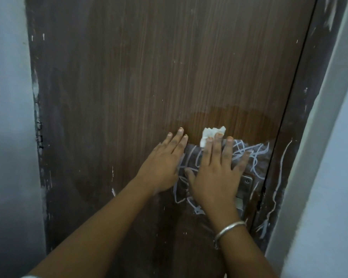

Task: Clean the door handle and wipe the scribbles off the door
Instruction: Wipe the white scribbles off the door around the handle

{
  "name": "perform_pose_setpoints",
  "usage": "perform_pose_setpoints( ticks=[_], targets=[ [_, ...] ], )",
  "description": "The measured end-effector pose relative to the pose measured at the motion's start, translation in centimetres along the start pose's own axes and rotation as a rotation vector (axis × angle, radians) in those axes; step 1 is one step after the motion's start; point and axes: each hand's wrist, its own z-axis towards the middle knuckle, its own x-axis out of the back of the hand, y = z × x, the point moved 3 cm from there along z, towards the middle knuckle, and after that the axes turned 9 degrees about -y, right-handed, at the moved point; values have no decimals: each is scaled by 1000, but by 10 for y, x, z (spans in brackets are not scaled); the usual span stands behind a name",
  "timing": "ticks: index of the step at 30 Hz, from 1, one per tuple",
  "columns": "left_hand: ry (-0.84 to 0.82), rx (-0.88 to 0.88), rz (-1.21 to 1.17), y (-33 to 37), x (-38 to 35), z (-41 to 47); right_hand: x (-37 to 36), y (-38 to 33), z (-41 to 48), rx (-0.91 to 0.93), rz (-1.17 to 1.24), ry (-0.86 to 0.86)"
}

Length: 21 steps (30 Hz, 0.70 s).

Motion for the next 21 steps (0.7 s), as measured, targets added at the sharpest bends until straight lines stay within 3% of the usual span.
perform_pose_setpoints(
  ticks=[3, 7, 13, 17, 21],
  targets=[
    [-34, 1, 13, 6, -6, 5, -1, 1, 1, 20, -2, -38],
    [65, 3, 16, 16, -6, 7, 3, -2, 8, 108, -17, -46],
    [45, 44, 85, 21, -2, 9, 5, 37, -12, -122, 34, -9],
    [52, 64, 146, 37, 1, 13, 5, 34, -11, -71, 41, -44],
    [146, -95, 143, 59, 5, 21, 5, 42, -12, -25, 29, -49]
  ],
)
